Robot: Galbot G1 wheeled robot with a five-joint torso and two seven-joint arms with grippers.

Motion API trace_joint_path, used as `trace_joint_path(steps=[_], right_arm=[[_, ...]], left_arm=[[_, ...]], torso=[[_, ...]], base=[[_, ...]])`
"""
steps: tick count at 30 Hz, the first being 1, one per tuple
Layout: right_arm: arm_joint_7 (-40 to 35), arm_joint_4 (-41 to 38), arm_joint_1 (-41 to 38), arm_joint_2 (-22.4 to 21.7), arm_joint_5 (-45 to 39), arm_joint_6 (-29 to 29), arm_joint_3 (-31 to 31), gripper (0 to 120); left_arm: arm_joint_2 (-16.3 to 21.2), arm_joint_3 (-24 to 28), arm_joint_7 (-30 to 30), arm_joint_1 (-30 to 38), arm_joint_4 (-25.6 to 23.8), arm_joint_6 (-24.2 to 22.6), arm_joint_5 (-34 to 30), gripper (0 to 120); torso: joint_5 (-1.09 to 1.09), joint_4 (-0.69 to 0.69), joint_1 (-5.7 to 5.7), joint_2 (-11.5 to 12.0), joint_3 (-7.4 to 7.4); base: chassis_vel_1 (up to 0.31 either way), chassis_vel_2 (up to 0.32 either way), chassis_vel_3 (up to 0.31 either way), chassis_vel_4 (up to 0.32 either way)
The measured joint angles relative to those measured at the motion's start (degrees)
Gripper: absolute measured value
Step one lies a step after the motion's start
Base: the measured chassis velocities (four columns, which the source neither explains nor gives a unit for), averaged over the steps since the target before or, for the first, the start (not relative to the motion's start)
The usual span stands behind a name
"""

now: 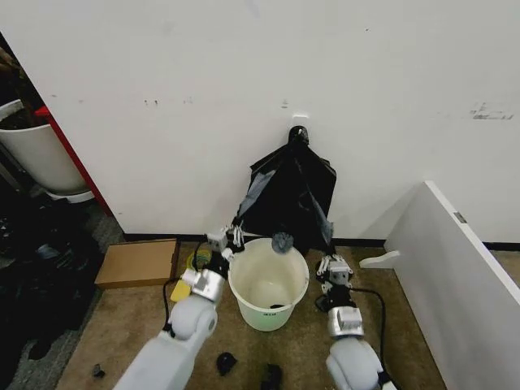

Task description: Place the garbage bag over the trash bin.

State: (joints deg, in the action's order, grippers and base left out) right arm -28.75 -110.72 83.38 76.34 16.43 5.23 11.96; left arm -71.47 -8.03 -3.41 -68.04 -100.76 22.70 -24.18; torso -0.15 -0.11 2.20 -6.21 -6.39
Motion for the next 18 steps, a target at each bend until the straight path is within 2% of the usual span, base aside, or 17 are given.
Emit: trace_joint_path(steps=[3,7,12,18], right_arm=[[-2.2,-3.1,1.7,-0.3,8.0,-2.9,0.0,0],[-2.7,-7.0,3.9,-1.5,9.6,-4.9,-1.0,0],[-1.5,-13.1,6.8,-3.8,1.5,-5.8,-3.7,0],[5.0,-14.5,7.1,-3.7,-6.8,2.7,-4.3,0]], left_arm=[[0.2,-0.2,-0.4,-2.9,-3.8,0.2,0.7,0],[0.7,-0.4,-0.9,-5.5,-7.6,0.8,0.8,0],[0.9,-1.3,-1.3,-7.9,-12.0,1.0,0.0,0],[0.0,-3.0,-3.1,-9.6,-16.5,0.0,-5.0,0]], torso=[[0.0,0.0,0.0,0.0,0.0],[0.0,0.0,0.0,0.0,-0.01],[0.01,0.0,0.0,0.0,-0.01],[0.0,0.0,0.01,0.0,-0.01]], base=[[0.0,0.0,0.0,0.0],[0.0,0.0,0.0,0.0],[0.0,0.0,0.0,0.0],[0.0,0.0,0.0,0.0]])
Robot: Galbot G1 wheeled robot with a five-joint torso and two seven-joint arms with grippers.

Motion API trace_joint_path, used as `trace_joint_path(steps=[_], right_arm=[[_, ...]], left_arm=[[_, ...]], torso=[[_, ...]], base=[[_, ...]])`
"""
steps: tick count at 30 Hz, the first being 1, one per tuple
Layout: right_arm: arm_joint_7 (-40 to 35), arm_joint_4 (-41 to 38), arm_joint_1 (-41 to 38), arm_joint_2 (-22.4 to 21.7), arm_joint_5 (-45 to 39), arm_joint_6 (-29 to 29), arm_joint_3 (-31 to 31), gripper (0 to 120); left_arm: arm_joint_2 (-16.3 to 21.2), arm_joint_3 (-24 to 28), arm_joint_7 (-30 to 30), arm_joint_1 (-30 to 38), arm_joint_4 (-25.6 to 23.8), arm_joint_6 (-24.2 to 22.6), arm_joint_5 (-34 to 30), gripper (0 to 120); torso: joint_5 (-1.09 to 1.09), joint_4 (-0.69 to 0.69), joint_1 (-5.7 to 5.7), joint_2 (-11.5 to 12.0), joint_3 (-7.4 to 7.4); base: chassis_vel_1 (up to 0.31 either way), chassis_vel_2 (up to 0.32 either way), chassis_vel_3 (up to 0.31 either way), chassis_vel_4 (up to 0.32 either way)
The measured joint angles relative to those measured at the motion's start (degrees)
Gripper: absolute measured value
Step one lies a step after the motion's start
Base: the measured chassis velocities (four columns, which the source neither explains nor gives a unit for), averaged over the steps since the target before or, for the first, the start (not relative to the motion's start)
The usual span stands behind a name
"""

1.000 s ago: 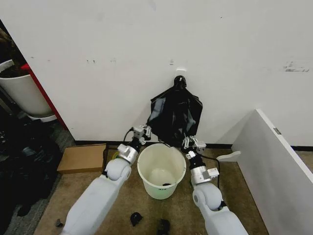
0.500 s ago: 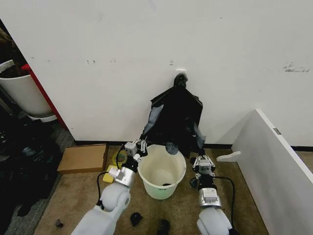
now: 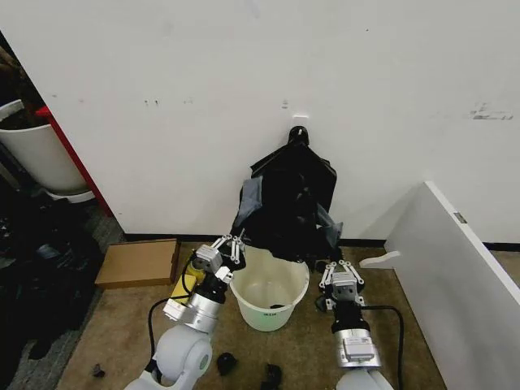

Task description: Place the garbage bag over the trash bin.

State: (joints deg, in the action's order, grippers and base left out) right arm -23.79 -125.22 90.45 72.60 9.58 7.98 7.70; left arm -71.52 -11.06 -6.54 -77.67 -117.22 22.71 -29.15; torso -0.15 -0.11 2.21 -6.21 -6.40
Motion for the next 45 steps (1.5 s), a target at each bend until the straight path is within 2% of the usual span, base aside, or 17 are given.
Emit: trace_joint_path(steps=[5,9,23,29,33,35,36,43,45], right_arm=[[3.8,0.2,-0.3,0.7,-1.7,3.4,0.4,0],[4.7,1.5,-1.3,1.2,-1.9,3.9,1.0,0],[2.4,11.3,-4.0,1.2,-2.2,3.8,2.6,0],[0.2,14.2,-3.5,-1.9,-3.9,0.5,0.8,0],[-2.1,14.3,-1.6,-6.1,-6.8,-5.5,-2.0,0],[-3.2,12.7,-0.8,-8.1,-9.5,-9.5,-3.9,0],[-3.2,12.7,-0.8,-8.1,-9.5,-9.5,-3.9,0],[-4.3,5.2,1.7,-11.1,-18.1,-20.2,-7.7,0],[-4.4,4.6,1.9,-11.2,-18.9,-21.0,-7.8,0]], left_arm=[[-0.4,0.3,-0.5,-0.9,-0.7,-1.2,-5.2,0],[-1.2,1.0,-0.8,-1.0,0.5,-1.4,-6.0,0],[-5.8,3.7,-2.1,-1.3,10.7,-0.4,-4.1,0],[-5.1,3.5,0.2,-3.0,14.6,0.8,2.4,0],[-3.1,2.8,4.8,-5.7,15.5,0.9,10.2,0],[-2.3,2.3,7.5,-7.1,15.4,1.1,14.2,0],[-2.3,2.3,7.5,-7.1,15.4,1.1,14.2,0],[0.2,1.1,13.8,-11.7,12.0,0.9,22.9,0],[0.3,1.0,14.1,-12.0,11.9,0.9,23.6,0]], torso=[[0.01,0.01,0.0,0.0,0.0],[0.0,0.0,0.0,0.0,0.0],[0.0,0.0,0.0,0.0,-0.01],[0.0,0.0,0.0,0.0,-0.01],[0.0,0.01,0.0,0.0,-0.01],[0.01,0.0,0.0,0.0,0.0],[0.01,0.0,0.0,0.0,0.0],[0.01,0.01,0.0,0.0,0.0],[0.01,0.01,0.0,0.0,0.0]], base=[[0.0,0.0,0.0,0.0],[0.0,0.0,0.0,0.0],[0.0,0.0,0.0,0.0],[0.0,0.0,0.0,0.0],[0.0,0.0,0.0,0.0],[0.0,0.0,0.0,0.0],[0.0,0.0,0.0,0.0],[0.0,0.0,0.0,0.0],[0.0,0.0,0.0,0.0]])
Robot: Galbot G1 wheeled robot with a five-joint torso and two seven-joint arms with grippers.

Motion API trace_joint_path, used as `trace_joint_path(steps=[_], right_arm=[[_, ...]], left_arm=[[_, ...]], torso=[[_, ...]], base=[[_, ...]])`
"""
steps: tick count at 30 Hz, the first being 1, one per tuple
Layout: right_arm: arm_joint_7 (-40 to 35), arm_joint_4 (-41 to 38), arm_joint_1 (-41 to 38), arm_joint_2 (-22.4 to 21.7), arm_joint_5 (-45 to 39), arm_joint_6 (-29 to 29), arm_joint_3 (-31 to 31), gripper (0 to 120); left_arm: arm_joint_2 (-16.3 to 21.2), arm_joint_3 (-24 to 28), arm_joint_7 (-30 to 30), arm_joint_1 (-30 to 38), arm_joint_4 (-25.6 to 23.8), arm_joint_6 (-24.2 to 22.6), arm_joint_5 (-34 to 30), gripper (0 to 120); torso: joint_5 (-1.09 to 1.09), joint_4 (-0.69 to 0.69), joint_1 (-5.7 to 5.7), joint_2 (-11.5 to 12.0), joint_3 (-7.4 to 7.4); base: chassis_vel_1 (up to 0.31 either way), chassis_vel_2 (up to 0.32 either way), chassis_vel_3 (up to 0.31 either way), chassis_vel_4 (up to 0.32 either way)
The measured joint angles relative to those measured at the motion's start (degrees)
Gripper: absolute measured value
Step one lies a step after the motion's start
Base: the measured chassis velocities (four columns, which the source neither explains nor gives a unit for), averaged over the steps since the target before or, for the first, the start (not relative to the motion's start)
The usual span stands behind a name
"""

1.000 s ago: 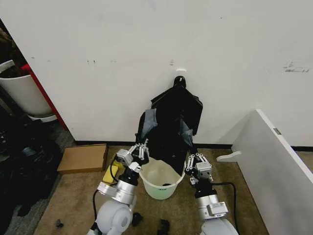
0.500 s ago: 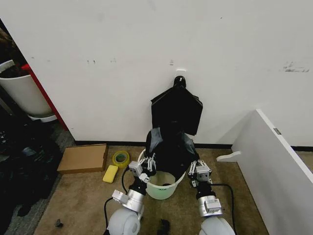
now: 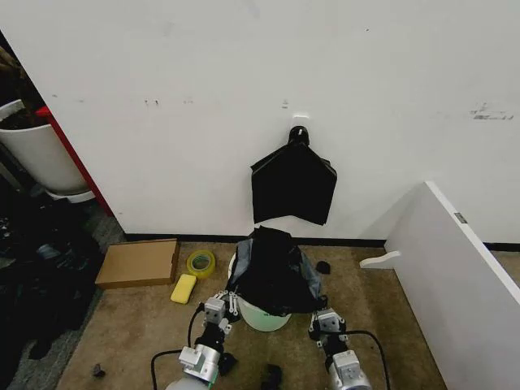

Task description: Place the garbage bag over the trash bin.

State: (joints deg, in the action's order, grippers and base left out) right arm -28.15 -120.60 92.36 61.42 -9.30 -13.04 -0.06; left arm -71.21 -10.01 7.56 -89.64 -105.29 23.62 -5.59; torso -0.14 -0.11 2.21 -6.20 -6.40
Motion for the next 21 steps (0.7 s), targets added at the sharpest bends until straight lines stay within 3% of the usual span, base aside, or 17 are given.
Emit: trace_joint_path(steps=[6,12,19,21], right_arm=[[-0.2,-0.4,0.5,-0.3,-3.0,-5.3,0.7,0],[-0.3,0.3,0.9,-0.6,-2.8,-7.0,1.1,0],[2.0,4.6,-0.9,0.7,2.6,-3.0,1.8,0],[3.9,9.7,-3.3,2.2,8.3,0.6,2.7,0]], left_arm=[[-0.6,-0.3,4.7,0.1,3.5,-0.5,3.8,0],[-1.0,-0.4,9.4,0.5,5.0,-2.5,4.6,0],[-2.1,-0.5,10.4,2.5,7.0,-3.5,4.0,0],[-3.1,-0.2,10.4,4.6,9.5,-4.2,3.8,0]], torso=[[0.0,0.0,0.0,0.0,0.0],[0.0,0.0,0.0,0.0,0.0],[-0.01,0.0,0.0,0.0,-0.01],[0.0,0.0,0.0,0.0,-0.01]], base=[[0.0,0.0,0.0,0.0],[0.0,0.0,0.0,0.0],[0.0,0.0,0.0,0.0],[0.0,0.0,0.0,0.0]])
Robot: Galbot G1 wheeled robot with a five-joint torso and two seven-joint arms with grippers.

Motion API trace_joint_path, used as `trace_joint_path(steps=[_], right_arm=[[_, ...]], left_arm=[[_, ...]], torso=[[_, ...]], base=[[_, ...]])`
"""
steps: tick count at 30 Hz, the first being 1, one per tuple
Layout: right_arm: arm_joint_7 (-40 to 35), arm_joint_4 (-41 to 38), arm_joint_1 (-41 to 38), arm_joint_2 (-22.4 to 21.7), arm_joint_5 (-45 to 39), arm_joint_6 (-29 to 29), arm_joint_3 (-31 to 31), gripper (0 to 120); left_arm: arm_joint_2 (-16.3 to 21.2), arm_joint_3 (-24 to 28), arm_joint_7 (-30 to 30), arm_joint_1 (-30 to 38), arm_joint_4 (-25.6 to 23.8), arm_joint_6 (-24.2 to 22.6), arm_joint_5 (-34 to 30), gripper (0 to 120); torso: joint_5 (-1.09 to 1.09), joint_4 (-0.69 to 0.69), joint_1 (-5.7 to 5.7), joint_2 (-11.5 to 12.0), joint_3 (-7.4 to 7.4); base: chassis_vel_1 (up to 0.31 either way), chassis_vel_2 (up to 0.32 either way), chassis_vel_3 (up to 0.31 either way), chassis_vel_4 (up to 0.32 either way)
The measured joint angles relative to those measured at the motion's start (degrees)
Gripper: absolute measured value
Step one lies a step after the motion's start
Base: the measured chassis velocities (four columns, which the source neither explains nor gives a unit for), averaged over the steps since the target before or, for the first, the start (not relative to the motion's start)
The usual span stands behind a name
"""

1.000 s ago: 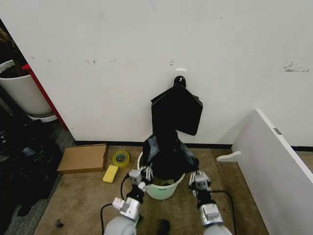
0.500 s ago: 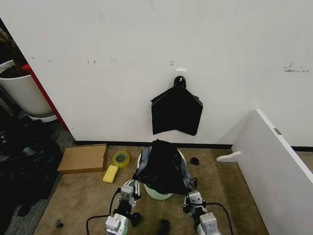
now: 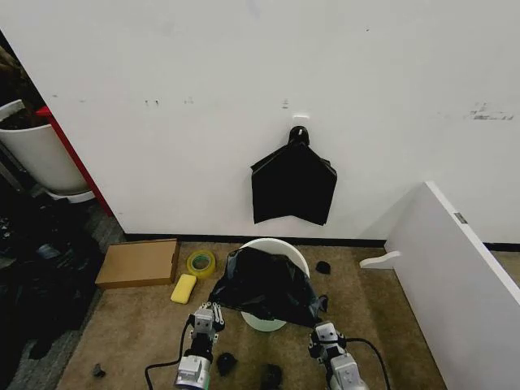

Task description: Place the garbage bag over the trash bin.

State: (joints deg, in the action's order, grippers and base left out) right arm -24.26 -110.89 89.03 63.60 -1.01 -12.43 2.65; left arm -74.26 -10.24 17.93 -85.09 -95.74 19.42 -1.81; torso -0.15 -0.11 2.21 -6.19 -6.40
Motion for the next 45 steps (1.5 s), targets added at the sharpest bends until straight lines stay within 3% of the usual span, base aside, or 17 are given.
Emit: trace_joint_path(steps=[6,12,21,26,29,33,35,38,45], right_arm=[[1.5,7.2,-2.9,1.8,4.8,3.6,1.4,0],[2.3,11.4,-4.6,2.6,4.8,4.8,2.1,0],[8.2,16.5,-7.4,4.1,3.8,11.9,2.5,0],[8.9,16.1,-6.8,3.7,2.1,13.0,2.5,0],[10.8,12.2,-4.9,2.1,-3.0,13.1,2.6,0],[15.4,3.4,-1.3,-0.7,-13.4,8.7,3.5,16],[15.3,1.2,-0.5,-1.4,-15.2,7.2,3.7,21],[11.3,-3.7,1.6,-3.1,-18.4,2.4,4.0,34],[5.3,-6.6,3.7,-4.8,-19.1,-1.9,3.7,58]], left_arm=[[-1.0,0.2,0.0,2.9,4.4,-1.3,-1.1,0],[-1.2,0.2,-0.9,5.0,6.8,-2.3,-4.1,0],[-1.5,-0.1,-3.5,7.4,9.9,-2.8,-8.3,0],[-1.7,0.1,-4.5,7.6,10.1,-2.8,-11.5,0],[-1.1,0.3,-4.8,6.9,7.3,-4.4,-16.1,0],[0.7,-0.1,-6.3,4.9,0.4,-11.6,-20.8,16],[1.4,-0.4,-6.3,4.3,-1.6,-13.6,-20.9,19],[3.6,-1.8,-5.5,3.0,-5.8,-17.9,-19.4,33],[6.6,-5.9,-4.2,1.5,-6.8,-20.1,-14.8,57]], torso=[[0.0,0.0,0.0,0.0,0.0],[0.0,0.0,0.0,0.0,0.0],[0.0,0.0,0.0,0.0,0.0],[0.0,-0.01,0.0,0.0,0.0],[0.0,0.0,0.0,0.0,0.0],[0.01,-0.01,0.0,0.0,0.0],[0.0,0.0,0.0,0.0,0.01],[0.01,-0.01,0.0,0.0,0.01],[0.01,-0.01,0.0,0.0,0.01]], base=[[0.0,0.0,0.0,0.0],[0.0,0.0,0.0,0.0],[0.0,0.0,0.0,0.0],[0.0,0.0,0.0,0.0],[0.0,0.0,0.0,0.0],[0.0,0.0,0.0,0.0],[0.0,0.0,0.0,0.0],[0.0,0.0,0.0,0.0],[0.0,0.0,0.0,0.0]])
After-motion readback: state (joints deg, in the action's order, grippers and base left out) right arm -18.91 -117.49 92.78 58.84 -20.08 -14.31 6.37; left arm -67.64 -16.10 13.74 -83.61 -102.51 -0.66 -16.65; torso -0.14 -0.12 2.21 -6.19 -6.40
